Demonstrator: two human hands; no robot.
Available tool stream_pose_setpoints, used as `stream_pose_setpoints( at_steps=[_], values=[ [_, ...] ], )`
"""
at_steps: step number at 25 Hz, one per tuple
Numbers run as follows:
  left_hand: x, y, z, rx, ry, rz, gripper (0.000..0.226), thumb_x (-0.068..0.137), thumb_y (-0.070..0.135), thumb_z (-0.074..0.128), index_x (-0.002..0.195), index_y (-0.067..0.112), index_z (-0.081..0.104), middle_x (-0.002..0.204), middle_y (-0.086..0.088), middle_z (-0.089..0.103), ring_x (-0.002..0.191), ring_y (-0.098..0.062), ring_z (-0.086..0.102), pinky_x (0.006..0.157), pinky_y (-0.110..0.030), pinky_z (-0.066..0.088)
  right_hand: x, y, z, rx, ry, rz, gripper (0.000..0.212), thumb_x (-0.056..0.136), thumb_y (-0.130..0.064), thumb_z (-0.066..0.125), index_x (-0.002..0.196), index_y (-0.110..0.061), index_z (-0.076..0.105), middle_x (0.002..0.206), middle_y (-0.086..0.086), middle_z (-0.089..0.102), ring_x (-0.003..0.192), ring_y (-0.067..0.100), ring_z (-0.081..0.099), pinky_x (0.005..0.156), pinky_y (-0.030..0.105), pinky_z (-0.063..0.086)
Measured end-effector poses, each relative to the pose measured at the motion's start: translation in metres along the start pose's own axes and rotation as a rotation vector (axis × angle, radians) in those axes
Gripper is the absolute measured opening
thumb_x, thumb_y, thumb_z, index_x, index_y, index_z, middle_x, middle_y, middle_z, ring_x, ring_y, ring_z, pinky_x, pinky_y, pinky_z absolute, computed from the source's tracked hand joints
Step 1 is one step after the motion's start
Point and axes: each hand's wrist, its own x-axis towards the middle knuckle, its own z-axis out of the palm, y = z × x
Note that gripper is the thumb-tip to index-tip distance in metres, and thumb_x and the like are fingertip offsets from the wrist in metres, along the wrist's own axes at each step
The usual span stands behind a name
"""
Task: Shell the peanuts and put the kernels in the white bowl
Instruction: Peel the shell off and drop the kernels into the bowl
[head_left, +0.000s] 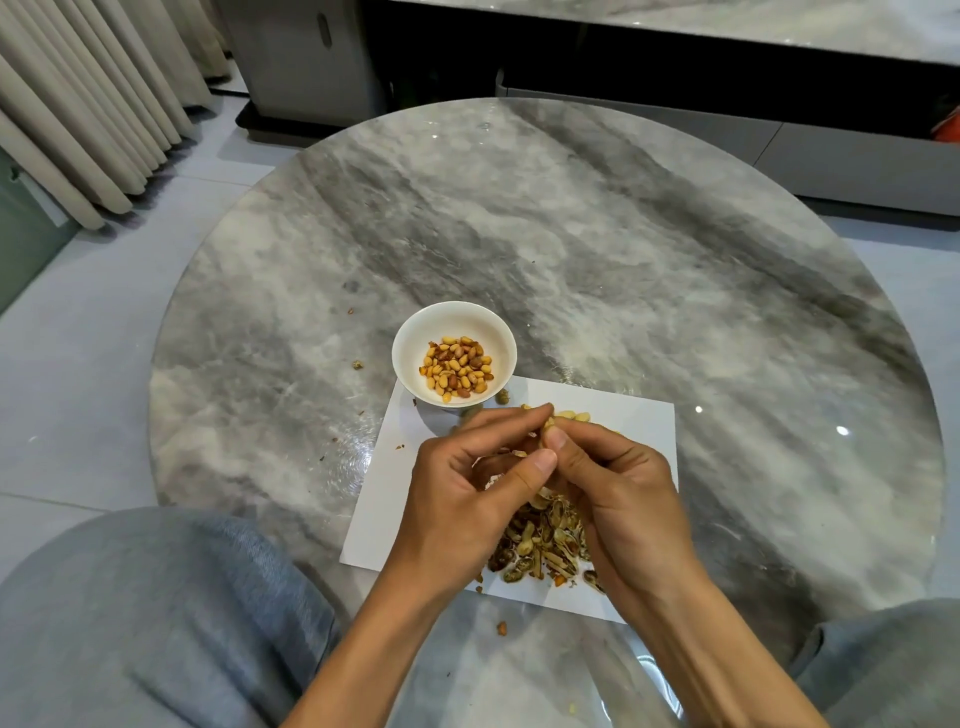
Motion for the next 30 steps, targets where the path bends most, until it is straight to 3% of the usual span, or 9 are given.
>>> stream_pose_setpoints(
  at_steps=[4, 7, 9, 12, 18, 21, 23, 26, 30],
  values=[
    [0.000, 0.000, 0.004, -0.030, 0.025, 0.007, 0.031, 0.086, 0.014, 0.072, 0.117, 0.014, 0.074, 0.118, -0.002, 0.069, 0.112, -0.019, 0.067, 0.095, -0.041, 0.056, -0.002, 0.000, 0.002, 0.031, -0.036, 0.039, 0.029, 0.088, -0.022, 0.063, 0.105, -0.002, 0.075, 0.106, 0.024, 0.073, 0.106, 0.041, 0.068, 0.093, 0.037, 0.057],
    [-0.003, 0.005, 0.013, -0.153, 0.082, -0.109, 0.038, 0.077, 0.028, 0.075, 0.114, 0.018, 0.074, 0.111, 0.001, 0.075, 0.107, -0.012, 0.069, 0.089, -0.028, 0.057, -0.001, 0.004, 0.002, -0.061, -0.019, -0.005, 0.023, 0.089, -0.023, 0.064, 0.100, -0.009, 0.078, 0.102, 0.023, 0.074, 0.105, 0.046, 0.066, 0.099, 0.051, 0.053],
    [-0.004, 0.006, 0.019, -0.203, 0.137, -0.185, 0.042, 0.070, 0.034, 0.074, 0.110, 0.019, 0.075, 0.103, 0.002, 0.077, 0.103, -0.011, 0.071, 0.083, -0.020, 0.055, -0.002, 0.003, 0.004, -0.108, 0.005, -0.053, 0.018, 0.088, -0.014, 0.065, 0.098, -0.009, 0.079, 0.098, 0.017, 0.076, 0.099, 0.036, 0.072, 0.090, 0.044, 0.057],
    [-0.003, 0.008, 0.025, -0.229, 0.150, -0.180, 0.032, 0.074, 0.029, 0.072, 0.101, 0.013, 0.077, 0.098, -0.003, 0.078, 0.100, -0.015, 0.073, 0.084, -0.021, 0.056, -0.004, 0.001, 0.006, -0.163, 0.020, -0.136, 0.018, 0.088, -0.005, 0.065, 0.099, -0.010, 0.079, 0.094, 0.008, 0.078, 0.095, 0.022, 0.075, 0.080, 0.025, 0.057],
    [0.002, 0.011, 0.026, -0.252, 0.150, -0.177, 0.018, 0.092, 0.014, 0.064, 0.104, 0.020, 0.076, 0.103, 0.002, 0.077, 0.102, -0.011, 0.071, 0.082, -0.018, 0.054, -0.001, 0.005, 0.009, -0.175, 0.076, -0.122, 0.021, 0.092, -0.008, 0.064, 0.109, -0.011, 0.077, 0.102, 0.002, 0.078, 0.100, 0.014, 0.073, 0.084, 0.022, 0.056],
    [0.002, 0.010, 0.013, 0.037, 0.106, -0.058, 0.033, 0.091, 0.004, 0.067, 0.114, 0.027, 0.073, 0.112, 0.008, 0.073, 0.104, -0.004, 0.069, 0.084, -0.017, 0.054, 0.005, -0.003, -0.002, -0.257, 0.024, -0.084, 0.018, 0.091, -0.014, 0.066, 0.100, -0.019, 0.080, 0.098, 0.007, 0.074, 0.089, 0.020, 0.069, 0.083, 0.030, 0.054],
    [0.002, 0.009, 0.005, 0.229, 0.085, 0.034, 0.037, 0.085, 0.001, 0.073, 0.110, 0.028, 0.075, 0.104, 0.010, 0.072, 0.092, -0.007, 0.071, 0.080, -0.020, 0.056, 0.006, -0.009, -0.009, -0.300, -0.016, -0.066, 0.015, 0.089, -0.011, 0.069, 0.094, -0.018, 0.081, 0.092, 0.008, 0.075, 0.080, 0.018, 0.067, 0.076, 0.027, 0.053],
    [0.004, 0.009, 0.000, 0.321, 0.067, 0.069, 0.038, 0.081, 0.003, 0.079, 0.106, 0.032, 0.076, 0.094, 0.010, 0.075, 0.083, -0.008, 0.073, 0.077, -0.025, 0.059, 0.005, -0.020, -0.014, -0.314, -0.036, -0.030, 0.016, 0.082, -0.005, 0.074, 0.084, -0.018, 0.082, 0.084, 0.007, 0.078, 0.072, 0.015, 0.071, 0.067, 0.022, 0.055],
    [0.003, 0.013, -0.001, 0.413, 0.000, 0.125, 0.038, 0.080, 0.005, 0.080, 0.108, 0.030, 0.077, 0.096, 0.012, 0.075, 0.085, -0.005, 0.072, 0.075, -0.022, 0.059, 0.005, -0.031, -0.019, -0.374, -0.089, 0.031, 0.005, 0.075, -0.009, 0.078, 0.078, -0.011, 0.081, 0.079, 0.014, 0.076, 0.069, 0.026, 0.071, 0.070, 0.030, 0.061]
  ],
)
